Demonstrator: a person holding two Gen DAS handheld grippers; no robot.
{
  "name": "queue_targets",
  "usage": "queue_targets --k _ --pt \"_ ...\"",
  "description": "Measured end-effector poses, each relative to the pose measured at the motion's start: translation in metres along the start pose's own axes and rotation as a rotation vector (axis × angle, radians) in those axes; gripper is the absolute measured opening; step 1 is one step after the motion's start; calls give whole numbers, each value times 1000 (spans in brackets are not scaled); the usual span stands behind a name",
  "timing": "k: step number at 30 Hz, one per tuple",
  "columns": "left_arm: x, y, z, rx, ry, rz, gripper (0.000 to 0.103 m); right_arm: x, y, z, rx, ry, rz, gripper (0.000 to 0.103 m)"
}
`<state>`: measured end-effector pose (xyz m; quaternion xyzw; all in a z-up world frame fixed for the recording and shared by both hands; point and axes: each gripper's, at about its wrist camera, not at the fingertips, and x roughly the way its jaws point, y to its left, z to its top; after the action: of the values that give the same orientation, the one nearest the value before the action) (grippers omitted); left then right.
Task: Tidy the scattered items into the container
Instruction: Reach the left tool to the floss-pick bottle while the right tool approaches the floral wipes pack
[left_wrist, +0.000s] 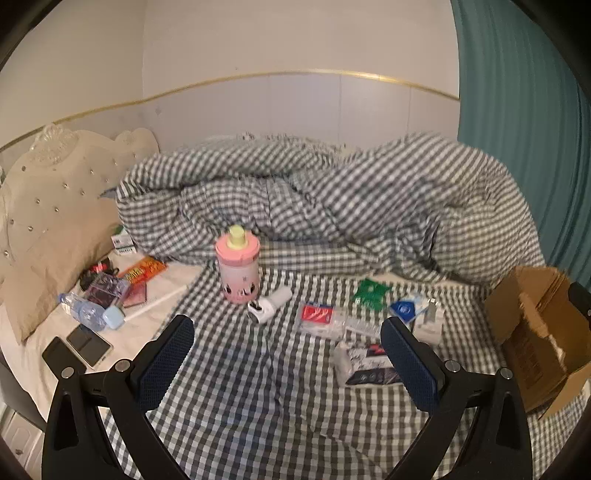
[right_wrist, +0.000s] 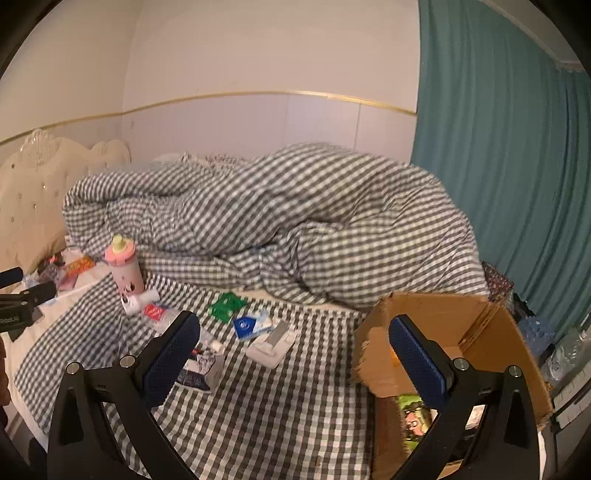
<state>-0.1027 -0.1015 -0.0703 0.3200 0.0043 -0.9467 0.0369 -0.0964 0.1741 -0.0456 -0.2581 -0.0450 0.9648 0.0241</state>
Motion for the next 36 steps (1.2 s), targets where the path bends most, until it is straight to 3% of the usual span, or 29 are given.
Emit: queue_targets --k 6,13,24,30,36 --pt "36 -4 -5 18 57 -12 103 31 7 -7 -13 46 23 103" --pt "86 -11 -7 25 112 -89 103 66 8 -17 -9 103 38 103" --pt "179 -40 -10 162 219 -195 103 114 14 -34 -1 190 48 103" --pt "222 -49 -15 230 261 -187 103 135 20 -42 1 229 51 103" --pt "256 -47 -22 220 302 -199 103 151 24 -45 6 248 58 103"
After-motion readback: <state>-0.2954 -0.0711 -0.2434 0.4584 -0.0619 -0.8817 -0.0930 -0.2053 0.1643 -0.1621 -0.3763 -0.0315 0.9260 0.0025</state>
